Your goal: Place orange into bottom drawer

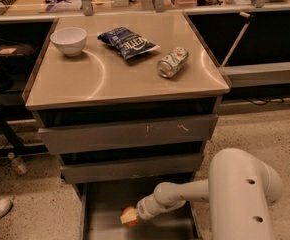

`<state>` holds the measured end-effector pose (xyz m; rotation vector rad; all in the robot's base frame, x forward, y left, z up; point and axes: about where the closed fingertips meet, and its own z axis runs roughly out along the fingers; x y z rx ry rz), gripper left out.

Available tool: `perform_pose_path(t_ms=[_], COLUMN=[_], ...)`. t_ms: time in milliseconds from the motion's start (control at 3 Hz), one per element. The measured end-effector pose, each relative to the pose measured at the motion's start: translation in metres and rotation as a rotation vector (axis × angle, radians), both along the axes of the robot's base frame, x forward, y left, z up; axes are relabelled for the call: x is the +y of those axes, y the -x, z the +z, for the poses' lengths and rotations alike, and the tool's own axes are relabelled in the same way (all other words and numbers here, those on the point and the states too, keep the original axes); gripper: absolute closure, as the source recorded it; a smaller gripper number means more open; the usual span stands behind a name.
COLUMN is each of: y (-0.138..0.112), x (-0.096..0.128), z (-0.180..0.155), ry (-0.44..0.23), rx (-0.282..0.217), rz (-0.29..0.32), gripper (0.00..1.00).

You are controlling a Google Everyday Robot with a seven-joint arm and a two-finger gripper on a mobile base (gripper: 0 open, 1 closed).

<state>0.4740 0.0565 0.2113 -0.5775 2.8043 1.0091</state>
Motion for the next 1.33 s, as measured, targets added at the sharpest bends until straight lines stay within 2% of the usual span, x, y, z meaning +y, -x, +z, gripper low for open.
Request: perform_pose_path(t_ms=[333, 667, 1333], y=[0.001, -0.007, -0.026], x=[0.004, 0.020, 0.037], z=[-0.007, -0.030, -0.062], ry=[-0.007, -0.025, -0.055], rx=[0.007, 0.028, 0.053], rz=[-0.006, -0.024, -0.047], gripper=[1.00, 1.00, 1.00])
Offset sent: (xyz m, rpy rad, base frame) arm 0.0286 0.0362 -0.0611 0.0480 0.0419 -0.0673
